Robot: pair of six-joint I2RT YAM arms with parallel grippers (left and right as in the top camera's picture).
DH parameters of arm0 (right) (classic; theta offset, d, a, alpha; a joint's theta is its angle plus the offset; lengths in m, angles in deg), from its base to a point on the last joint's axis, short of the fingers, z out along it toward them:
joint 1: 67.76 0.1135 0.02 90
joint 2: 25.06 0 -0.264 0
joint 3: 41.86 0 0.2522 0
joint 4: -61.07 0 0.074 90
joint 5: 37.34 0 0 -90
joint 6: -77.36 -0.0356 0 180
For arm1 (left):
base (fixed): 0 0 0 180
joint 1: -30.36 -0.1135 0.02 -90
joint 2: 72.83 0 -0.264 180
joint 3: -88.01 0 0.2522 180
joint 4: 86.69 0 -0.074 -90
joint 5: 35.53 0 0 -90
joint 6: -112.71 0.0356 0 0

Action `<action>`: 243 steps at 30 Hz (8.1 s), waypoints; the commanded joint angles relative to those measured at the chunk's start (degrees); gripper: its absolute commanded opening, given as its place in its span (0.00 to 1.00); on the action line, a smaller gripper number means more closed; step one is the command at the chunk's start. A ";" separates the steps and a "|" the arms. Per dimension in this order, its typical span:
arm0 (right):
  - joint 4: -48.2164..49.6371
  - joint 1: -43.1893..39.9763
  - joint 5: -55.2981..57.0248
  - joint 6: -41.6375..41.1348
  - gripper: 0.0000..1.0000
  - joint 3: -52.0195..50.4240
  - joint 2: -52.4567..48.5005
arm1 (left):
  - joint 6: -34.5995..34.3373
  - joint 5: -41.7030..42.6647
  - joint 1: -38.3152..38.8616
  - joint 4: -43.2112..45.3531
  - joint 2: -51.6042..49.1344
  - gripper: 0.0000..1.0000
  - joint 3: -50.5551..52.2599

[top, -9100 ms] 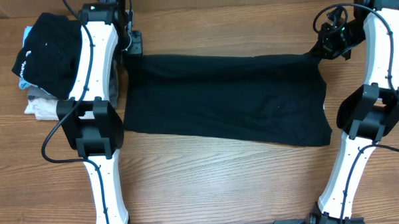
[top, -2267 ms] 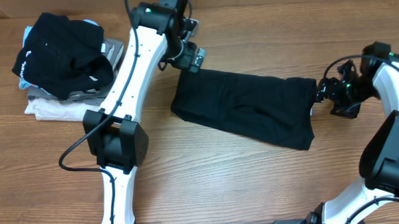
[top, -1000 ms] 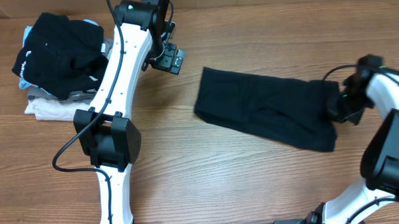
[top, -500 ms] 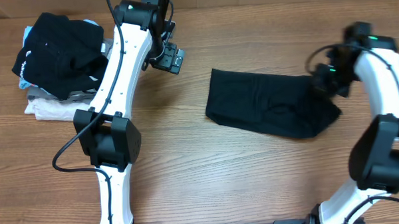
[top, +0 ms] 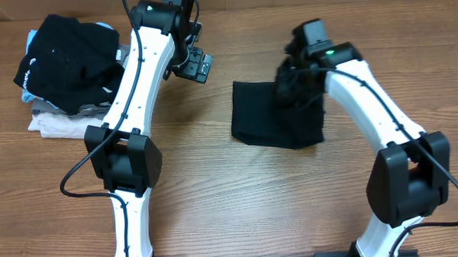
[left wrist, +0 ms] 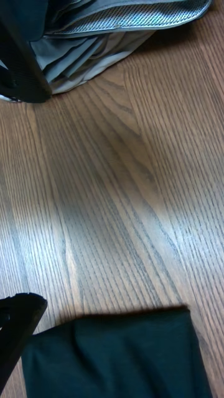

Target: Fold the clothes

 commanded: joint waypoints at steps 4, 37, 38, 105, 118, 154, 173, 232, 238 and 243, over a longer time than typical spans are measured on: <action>4.48 5.75 -0.72 -4.46 0.04 1.31 -1.79 | 1.05 -0.07 -0.15 0.24 0.26 1.00 -0.74; -10.01 -7.93 6.60 -2.95 0.89 1.33 5.62 | 3.39 28.06 0.68 5.75 0.24 1.00 15.63; -10.25 -9.09 6.64 -2.64 0.89 1.33 5.62 | 3.28 31.04 0.68 7.65 0.24 1.00 18.62; -10.64 -13.20 9.33 -2.25 0.98 -0.13 5.60 | -26.43 25.59 -13.05 43.58 23.17 0.04 22.53; -10.62 -13.18 9.22 -2.27 0.98 -0.72 5.38 | -33.59 27.08 -33.46 42.16 23.19 0.04 21.44; -10.62 -13.18 9.20 -2.27 1.00 -0.72 5.38 | -10.03 8.63 -45.70 14.47 24.41 1.00 20.76; -10.47 -13.18 9.18 -2.25 1.00 -0.72 5.38 | 10.32 -11.63 -28.63 38.91 16.61 1.00 20.33; -33.75 -13.25 12.20 4.87 1.00 26.49 34.82 | -3.65 21.09 -28.26 26.93 21.73 1.00 20.63; -35.54 -13.22 12.17 4.87 1.00 26.47 38.27 | -3.65 21.09 -28.26 26.93 21.70 1.00 20.63; -36.39 -13.25 12.20 4.87 1.00 26.43 38.16 | -3.65 21.09 -28.26 26.93 21.70 1.00 20.63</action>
